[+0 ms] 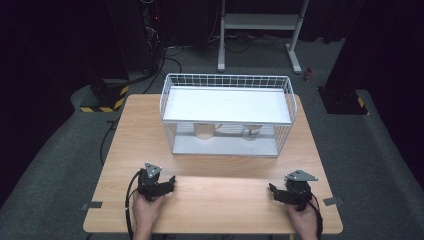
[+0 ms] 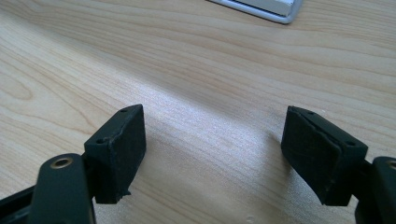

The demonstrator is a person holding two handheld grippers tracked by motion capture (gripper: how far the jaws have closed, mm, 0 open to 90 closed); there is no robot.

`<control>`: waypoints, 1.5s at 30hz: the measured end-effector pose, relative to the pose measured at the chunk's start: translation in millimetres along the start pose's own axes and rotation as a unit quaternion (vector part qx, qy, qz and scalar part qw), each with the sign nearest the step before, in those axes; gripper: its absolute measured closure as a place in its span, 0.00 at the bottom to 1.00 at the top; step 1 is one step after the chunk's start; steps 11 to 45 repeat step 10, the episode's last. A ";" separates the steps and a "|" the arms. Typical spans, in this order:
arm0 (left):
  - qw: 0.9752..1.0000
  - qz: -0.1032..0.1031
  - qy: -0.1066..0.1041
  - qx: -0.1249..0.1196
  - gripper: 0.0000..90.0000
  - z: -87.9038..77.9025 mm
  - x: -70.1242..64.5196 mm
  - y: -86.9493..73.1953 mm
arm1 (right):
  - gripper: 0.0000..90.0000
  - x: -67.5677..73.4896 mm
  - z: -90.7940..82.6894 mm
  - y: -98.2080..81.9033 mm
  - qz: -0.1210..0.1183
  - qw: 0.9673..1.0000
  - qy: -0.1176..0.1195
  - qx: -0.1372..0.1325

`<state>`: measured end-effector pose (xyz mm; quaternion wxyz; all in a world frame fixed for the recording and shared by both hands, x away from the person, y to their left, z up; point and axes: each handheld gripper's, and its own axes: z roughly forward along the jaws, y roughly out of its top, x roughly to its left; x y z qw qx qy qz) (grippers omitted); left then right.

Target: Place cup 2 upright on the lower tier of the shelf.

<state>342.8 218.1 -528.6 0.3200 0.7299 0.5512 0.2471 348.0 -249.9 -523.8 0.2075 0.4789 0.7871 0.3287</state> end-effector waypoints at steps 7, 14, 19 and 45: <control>1.000 0.000 -0.002 0.002 0.22 0.5 -0.1 0.6 | 0.25 -0.1 0.0 0.1 -0.001 1.000 0.001 0.001; 1.000 -0.001 -0.002 0.002 0.21 0.6 0.0 0.7 | 0.25 -0.4 0.3 0.2 -0.007 1.000 0.003 -0.001; 1.000 -0.001 -0.002 0.002 0.21 0.6 0.0 0.7 | 0.25 -0.4 0.3 0.2 -0.007 1.000 0.003 -0.001; 1.000 -0.001 -0.002 0.002 0.21 0.6 0.0 0.7 | 0.25 -0.4 0.3 0.2 -0.007 1.000 0.003 -0.001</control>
